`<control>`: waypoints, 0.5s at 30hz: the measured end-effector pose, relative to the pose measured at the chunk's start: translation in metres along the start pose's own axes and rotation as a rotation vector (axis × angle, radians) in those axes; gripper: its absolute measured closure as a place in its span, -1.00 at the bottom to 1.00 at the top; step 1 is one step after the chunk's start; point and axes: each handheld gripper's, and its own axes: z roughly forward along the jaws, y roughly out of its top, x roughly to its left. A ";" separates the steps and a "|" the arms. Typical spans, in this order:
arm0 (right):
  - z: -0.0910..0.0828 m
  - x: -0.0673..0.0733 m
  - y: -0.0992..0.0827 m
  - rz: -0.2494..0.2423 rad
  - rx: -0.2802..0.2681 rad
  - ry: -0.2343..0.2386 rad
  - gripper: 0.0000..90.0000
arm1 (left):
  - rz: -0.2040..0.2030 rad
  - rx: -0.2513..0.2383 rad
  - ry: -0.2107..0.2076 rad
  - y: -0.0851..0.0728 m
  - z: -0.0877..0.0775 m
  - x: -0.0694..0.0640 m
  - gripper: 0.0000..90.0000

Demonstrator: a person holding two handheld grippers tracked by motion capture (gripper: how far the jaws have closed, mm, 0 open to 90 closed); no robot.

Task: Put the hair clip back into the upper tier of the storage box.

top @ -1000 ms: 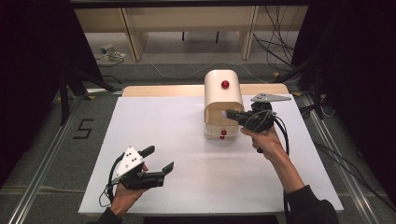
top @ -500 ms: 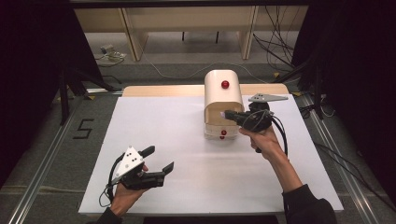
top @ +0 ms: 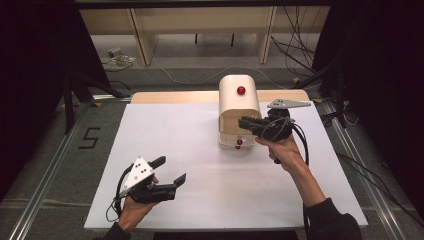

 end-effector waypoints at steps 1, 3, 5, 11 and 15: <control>-0.001 0.001 0.000 -0.005 -0.004 0.006 0.63 | -0.003 -0.002 0.000 0.000 0.000 0.000 -0.71; -0.003 0.004 0.002 -0.012 -0.007 0.025 0.56 | 0.001 0.000 0.000 0.000 0.000 0.000 -0.72; -0.004 0.007 0.002 -0.016 -0.005 0.046 0.50 | -0.004 -0.003 -0.001 0.000 0.000 0.000 -0.72; -0.005 0.012 0.001 -0.027 -0.002 0.076 0.39 | 0.001 0.001 -0.003 0.000 0.000 0.000 -0.72; -0.008 0.013 0.001 -0.026 -0.007 0.084 0.33 | 0.001 0.001 -0.003 0.000 0.000 0.000 -0.72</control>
